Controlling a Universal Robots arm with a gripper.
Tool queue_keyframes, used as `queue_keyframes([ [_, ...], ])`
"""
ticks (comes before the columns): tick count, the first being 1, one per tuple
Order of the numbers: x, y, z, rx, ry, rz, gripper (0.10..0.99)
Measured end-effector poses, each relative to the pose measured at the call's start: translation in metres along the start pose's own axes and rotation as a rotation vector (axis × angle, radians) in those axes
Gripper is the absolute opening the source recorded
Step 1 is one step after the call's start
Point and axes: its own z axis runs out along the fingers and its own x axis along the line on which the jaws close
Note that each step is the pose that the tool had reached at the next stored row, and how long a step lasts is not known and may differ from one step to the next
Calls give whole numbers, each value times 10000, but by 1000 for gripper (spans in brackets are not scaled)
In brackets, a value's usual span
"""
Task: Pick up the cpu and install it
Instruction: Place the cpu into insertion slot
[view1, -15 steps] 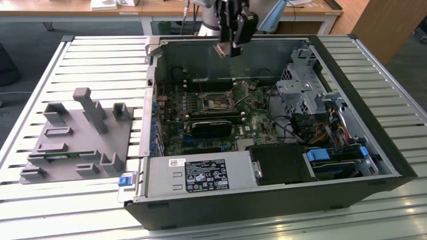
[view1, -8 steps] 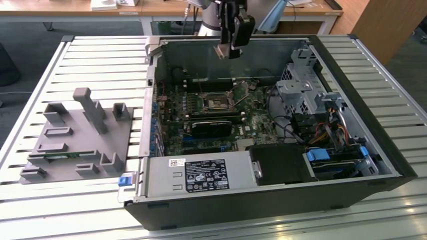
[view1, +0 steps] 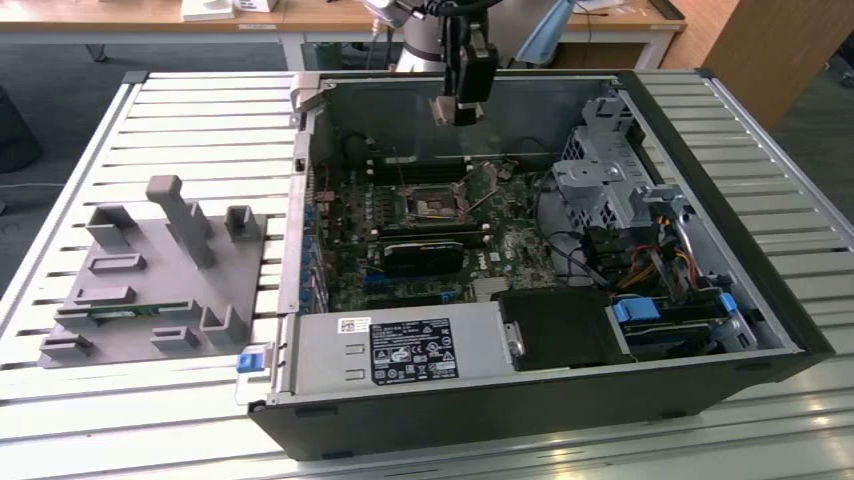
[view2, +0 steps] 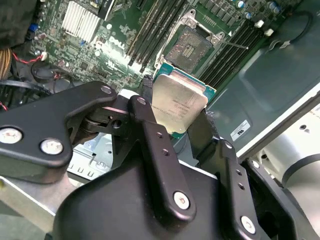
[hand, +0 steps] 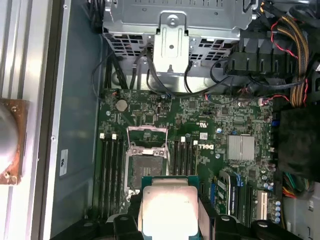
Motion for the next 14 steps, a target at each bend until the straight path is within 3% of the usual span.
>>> queue_keyframes([
  [9, 22, -61, 27, -1, -5, 84, 529],
  [14, 37, -64, 87, -12, -41, 689, 529],
])
